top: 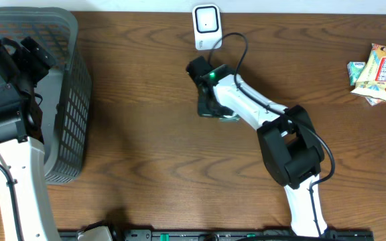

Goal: Scan the item barcode

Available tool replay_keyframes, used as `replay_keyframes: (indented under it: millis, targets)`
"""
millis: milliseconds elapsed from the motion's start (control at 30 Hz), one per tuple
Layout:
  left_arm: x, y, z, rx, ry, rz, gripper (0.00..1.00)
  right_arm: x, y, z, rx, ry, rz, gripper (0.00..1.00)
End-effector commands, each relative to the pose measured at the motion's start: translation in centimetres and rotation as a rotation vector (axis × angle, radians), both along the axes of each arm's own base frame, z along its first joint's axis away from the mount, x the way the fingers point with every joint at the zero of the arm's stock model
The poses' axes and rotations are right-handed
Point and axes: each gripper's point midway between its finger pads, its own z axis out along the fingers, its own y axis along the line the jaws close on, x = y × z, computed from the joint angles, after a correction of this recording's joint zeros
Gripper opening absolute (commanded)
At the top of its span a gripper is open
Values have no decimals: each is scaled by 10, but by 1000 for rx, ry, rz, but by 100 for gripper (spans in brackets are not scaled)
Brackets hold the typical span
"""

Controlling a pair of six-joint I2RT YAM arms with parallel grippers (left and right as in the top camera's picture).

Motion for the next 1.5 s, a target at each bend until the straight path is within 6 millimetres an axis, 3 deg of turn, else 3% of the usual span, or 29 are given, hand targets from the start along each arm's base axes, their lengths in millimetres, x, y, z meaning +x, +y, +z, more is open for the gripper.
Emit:
replay_keyframes:
  millis: [0, 233, 400, 467, 633, 800, 900, 1033, 1200, 1467]
  targets:
    - [1, 3, 6, 12, -6, 2, 98, -7, -32, -1, -88, 41, -98, 1]
    - [1, 3, 6, 12, -6, 2, 98, -14, -108, 27, -284, 90, -180, 1]
    - [1, 3, 6, 12, -6, 2, 98, 3, -152, 51, -253, 35, -307, 1]
    - [1, 2, 6, 12, -6, 2, 98, 9, -160, 56, -194, 29, -320, 1]
    - [1, 2, 6, 12, -6, 2, 98, 21, -145, 55, 40, 62, -156, 2]
    - [1, 3, 6, 12, -6, 2, 98, 27, -140, 54, 67, 44, -144, 12]
    - [1, 3, 6, 12, -6, 2, 98, 28, -133, 54, 81, 38, -131, 31]
    - [1, 3, 6, 12, -6, 2, 98, 28, -119, 54, 112, 35, -117, 74]
    - [1, 2, 6, 12, -6, 2, 98, 30, -106, 51, 99, 18, -101, 81]
    - [1, 3, 6, 12, -6, 2, 98, 24, -111, 33, 9, 44, -82, 88]
